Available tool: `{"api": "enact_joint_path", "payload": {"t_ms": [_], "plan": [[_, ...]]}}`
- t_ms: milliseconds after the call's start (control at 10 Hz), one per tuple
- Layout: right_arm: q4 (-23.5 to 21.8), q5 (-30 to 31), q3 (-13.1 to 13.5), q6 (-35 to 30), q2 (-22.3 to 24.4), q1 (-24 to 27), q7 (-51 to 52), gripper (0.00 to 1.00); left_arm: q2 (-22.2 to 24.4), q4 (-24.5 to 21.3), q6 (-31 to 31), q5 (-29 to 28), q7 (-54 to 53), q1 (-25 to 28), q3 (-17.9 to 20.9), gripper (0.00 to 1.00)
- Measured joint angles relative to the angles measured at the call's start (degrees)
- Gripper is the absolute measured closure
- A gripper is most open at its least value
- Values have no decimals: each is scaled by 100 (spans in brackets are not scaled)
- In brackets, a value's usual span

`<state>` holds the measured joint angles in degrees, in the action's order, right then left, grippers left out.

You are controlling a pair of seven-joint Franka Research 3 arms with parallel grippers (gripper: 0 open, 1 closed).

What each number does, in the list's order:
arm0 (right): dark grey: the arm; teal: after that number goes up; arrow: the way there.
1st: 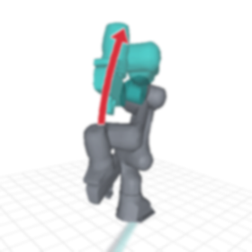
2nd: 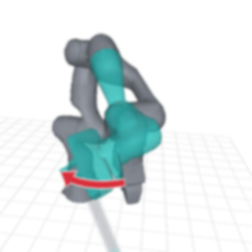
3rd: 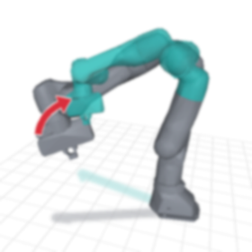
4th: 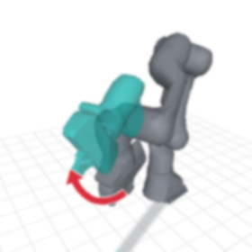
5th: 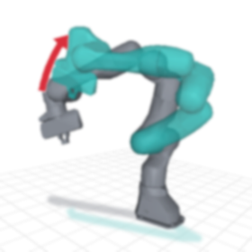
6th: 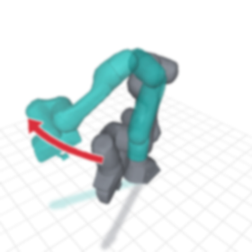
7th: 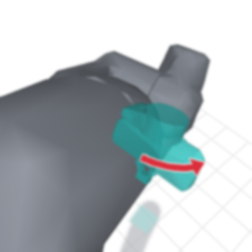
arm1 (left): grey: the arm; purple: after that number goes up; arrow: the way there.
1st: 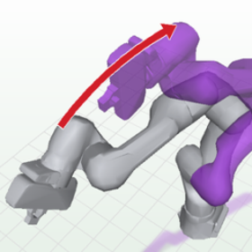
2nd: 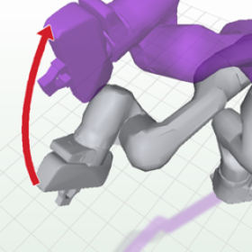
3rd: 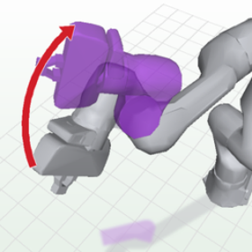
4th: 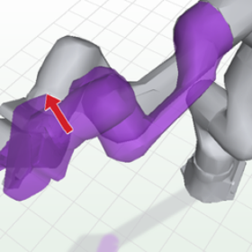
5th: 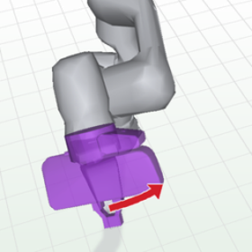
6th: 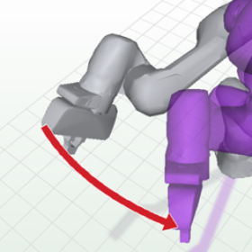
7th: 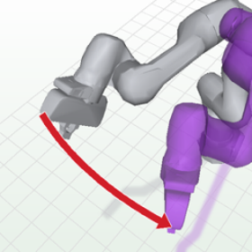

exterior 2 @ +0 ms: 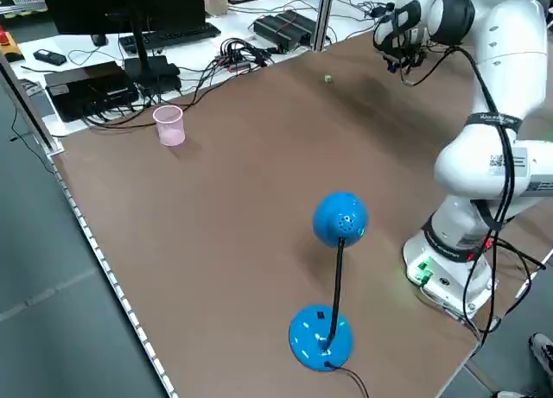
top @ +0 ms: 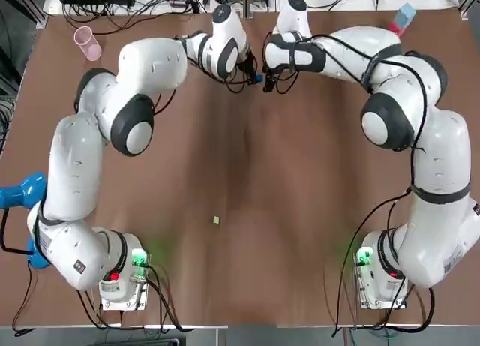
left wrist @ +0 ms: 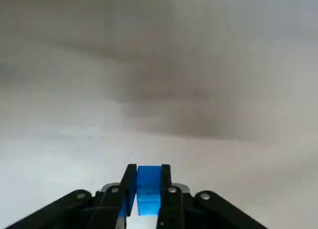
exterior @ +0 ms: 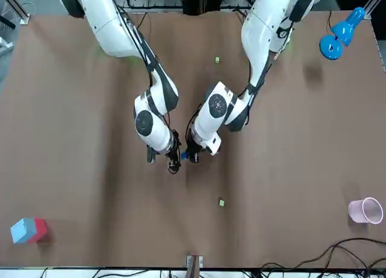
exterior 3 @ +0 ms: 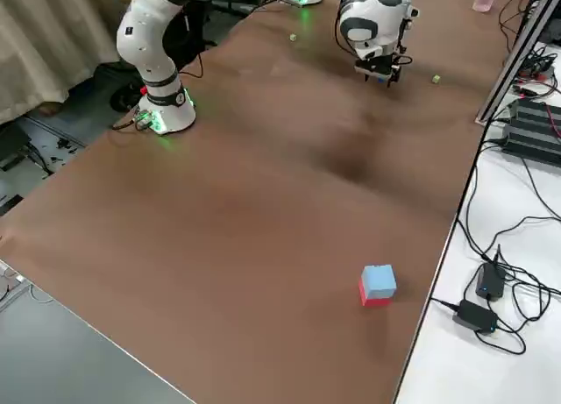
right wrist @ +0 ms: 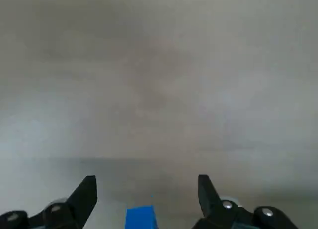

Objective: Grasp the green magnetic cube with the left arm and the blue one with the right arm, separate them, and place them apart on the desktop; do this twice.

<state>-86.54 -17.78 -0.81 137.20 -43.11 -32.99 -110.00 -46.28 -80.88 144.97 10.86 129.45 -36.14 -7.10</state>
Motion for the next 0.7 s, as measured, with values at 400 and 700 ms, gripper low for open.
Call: {"api": "enact_joint_path", "payload": {"t_ms": [400,700], "plan": [[95,0,-40,1,-1,-1,-20,16,28,-16,-93,0,-34,5,-2,77],[116,0,-112,1,0,6,-58,27,28,-26,-96,0,-34,6,-2,77]]}}
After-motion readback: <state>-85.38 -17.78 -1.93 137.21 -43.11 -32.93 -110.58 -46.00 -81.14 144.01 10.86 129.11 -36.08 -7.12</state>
